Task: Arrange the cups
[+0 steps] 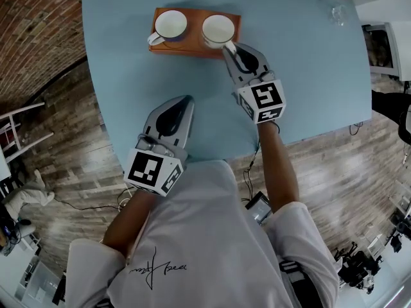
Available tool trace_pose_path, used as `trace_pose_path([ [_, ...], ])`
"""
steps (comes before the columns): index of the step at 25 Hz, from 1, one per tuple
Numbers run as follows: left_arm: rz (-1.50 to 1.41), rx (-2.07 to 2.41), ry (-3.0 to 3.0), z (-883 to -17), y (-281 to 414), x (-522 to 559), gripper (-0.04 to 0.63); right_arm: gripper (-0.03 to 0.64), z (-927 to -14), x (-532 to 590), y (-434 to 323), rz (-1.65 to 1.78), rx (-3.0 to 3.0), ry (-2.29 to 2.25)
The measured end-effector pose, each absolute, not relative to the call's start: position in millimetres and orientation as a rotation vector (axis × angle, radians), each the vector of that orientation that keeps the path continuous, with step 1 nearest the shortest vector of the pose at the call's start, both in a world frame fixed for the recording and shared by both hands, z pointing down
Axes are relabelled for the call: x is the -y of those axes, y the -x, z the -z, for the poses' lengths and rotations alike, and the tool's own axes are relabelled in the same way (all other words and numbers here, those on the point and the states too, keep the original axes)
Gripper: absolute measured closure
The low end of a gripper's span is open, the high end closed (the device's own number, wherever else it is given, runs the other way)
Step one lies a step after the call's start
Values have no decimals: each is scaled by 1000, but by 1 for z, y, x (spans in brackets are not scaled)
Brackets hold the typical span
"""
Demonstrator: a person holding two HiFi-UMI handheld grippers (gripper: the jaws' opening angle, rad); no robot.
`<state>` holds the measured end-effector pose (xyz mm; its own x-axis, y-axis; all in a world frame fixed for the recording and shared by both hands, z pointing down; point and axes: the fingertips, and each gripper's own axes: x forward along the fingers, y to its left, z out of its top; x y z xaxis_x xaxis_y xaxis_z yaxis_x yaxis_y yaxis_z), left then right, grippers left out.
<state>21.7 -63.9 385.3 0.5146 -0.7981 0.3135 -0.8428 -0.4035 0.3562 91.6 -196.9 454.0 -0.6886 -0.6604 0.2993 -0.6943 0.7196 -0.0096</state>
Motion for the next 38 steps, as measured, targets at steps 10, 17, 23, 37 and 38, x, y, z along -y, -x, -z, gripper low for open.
trace_pose_path([
  [10, -114, 1343, -2311, -379, -20, 60, 588, 551, -450, 191, -96, -218, 2592, -1218],
  [17, -90, 1337, -2317, -377, -17, 54, 588, 552, -449, 183, -98, -247, 2556, -1286],
  [23, -67, 1342, -2313, -375, -12, 49, 588, 552, -440, 182, -100, -241, 2539, -1345],
  [37, -56, 1298, -2341, -370, 4, 39, 588, 552, -429, 178, -100, -278, 2443, -1623],
  [38, -54, 1294, -2344, -370, 6, 39, 588, 552, -429, 178, -100, -282, 2436, -1644],
])
